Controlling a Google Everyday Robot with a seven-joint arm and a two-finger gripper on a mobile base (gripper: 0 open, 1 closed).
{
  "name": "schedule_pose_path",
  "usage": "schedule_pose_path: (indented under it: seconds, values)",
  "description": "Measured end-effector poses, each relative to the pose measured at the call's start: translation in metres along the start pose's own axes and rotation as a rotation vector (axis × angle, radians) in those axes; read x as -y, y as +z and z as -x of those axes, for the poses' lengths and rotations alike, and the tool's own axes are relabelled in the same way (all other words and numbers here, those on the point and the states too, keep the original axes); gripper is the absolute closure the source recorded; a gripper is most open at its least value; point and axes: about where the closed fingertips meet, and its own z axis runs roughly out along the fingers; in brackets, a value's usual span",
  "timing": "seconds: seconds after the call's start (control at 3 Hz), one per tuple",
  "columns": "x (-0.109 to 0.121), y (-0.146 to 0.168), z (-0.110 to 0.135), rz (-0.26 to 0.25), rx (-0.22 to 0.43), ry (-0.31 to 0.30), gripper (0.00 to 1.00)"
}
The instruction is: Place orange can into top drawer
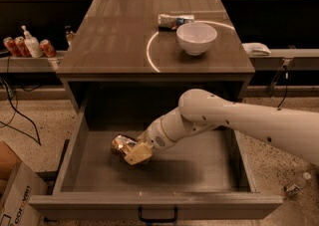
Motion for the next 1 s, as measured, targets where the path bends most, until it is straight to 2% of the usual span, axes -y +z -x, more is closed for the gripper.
schedule_pose_path:
  seconds: [0.67,1.0]
  values:
    - [-0.0019,0.0025,-0.0001,0.005,-0.003,-0.001,0.11]
    - [-0.0026,0.0034,-0.0001,0.008,-0.004,-0.002,0.00]
